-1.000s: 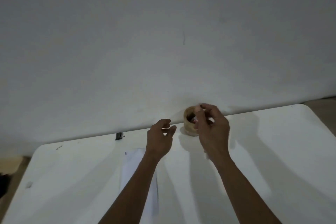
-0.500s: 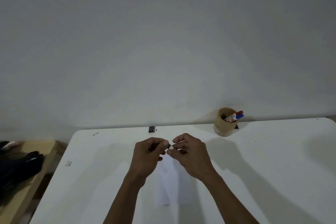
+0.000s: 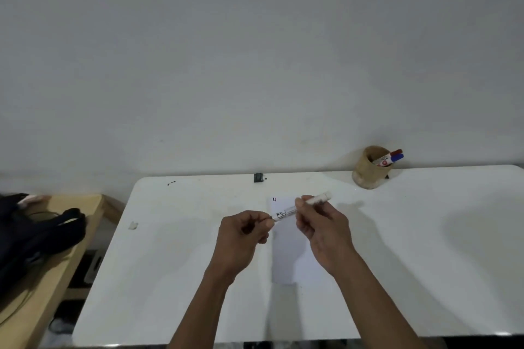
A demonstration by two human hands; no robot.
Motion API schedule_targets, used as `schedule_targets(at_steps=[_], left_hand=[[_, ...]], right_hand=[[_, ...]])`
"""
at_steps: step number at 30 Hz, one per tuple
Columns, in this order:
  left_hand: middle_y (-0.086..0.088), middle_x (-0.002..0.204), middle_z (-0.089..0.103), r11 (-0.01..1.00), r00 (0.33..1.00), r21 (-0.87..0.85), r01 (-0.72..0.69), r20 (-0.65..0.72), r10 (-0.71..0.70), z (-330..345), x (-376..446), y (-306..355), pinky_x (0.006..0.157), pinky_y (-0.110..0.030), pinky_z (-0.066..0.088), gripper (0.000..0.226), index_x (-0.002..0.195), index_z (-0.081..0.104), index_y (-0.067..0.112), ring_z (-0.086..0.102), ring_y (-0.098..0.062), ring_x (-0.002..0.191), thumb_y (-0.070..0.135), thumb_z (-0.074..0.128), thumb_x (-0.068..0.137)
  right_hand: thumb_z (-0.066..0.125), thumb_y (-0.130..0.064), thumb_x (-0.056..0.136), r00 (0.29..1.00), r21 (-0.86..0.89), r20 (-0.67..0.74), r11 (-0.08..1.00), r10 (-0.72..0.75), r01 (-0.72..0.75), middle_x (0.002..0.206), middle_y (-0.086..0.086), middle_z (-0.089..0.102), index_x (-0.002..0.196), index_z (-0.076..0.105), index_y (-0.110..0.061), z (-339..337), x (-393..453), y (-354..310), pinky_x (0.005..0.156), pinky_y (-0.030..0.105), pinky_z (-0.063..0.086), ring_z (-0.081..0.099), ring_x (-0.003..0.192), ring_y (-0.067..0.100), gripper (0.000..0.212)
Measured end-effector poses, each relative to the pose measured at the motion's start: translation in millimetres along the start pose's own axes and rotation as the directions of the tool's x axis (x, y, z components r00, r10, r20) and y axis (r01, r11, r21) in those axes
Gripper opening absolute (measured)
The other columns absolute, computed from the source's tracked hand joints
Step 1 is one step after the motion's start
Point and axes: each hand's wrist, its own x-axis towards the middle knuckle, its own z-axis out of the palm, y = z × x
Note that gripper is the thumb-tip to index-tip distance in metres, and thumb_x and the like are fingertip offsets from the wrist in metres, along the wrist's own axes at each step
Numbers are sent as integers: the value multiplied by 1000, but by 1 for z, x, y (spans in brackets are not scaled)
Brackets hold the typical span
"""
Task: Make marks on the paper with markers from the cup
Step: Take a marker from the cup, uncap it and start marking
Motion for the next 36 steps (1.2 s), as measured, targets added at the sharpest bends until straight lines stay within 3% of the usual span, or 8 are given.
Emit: schedule_targets(at_steps=[3,8,19,23,26,30,36], left_hand=[[9,63,71,984,997,157,-83,15,81,4,2,-2,63,-21,56,6,86,79,13,62,-11,58,16,73,88],[11,53,63,958,997,281,-56,73,37,2,6,-6,56,-16,48,21,72,74,17,55,-10,50,18,68,92],[-6,63,65,970,953,2,243,185,-239,0,39,-3,56,-26,47,23,85,76,-7,50,-16,53,16,72,89],[-7,66,63,929,905,-43,367,248,-345,-10,50,-6,56,-23,47,23,83,75,-3,50,-14,52,17,68,91],[-7,66,66,935,931,55,351,90,-355,-22,56,-20,59,-25,52,22,88,76,-5,53,-15,55,16,72,89],[-6,69,74,880,961,407,246,-223,-165,-16,82,-33,66,-27,52,12,79,76,10,65,-16,58,22,77,82],[-10,79,73,743,962,631,223,-264,-65,1,130,-44,70,-35,57,9,87,70,11,67,-30,76,19,67,85]], right_hand=[[75,-12,90,997,-184,75,983,9,5,82,13,72,101,70,-2,4,1,11,66,28,59,67,71,22,15],[67,-15,97,990,-353,138,932,-35,82,81,13,74,96,70,0,-5,13,18,71,30,58,68,74,23,16],[60,-10,100,956,-357,291,922,-40,148,89,15,75,96,67,-3,-12,46,15,73,31,56,66,72,22,11],[60,-8,96,964,-226,252,963,-90,149,85,10,77,92,66,-3,-16,65,-1,67,26,55,64,65,17,8],[63,-12,92,973,-191,185,966,-137,172,81,7,78,89,66,-6,-28,80,-27,64,24,55,65,62,16,7],[61,-7,99,973,-328,126,918,-192,224,86,9,75,91,67,-7,-41,93,-28,70,30,56,65,70,21,10],[74,1,88,981,-312,-9,932,-196,183,85,16,75,93,70,-1,-40,89,4,70,30,62,72,73,23,7]])
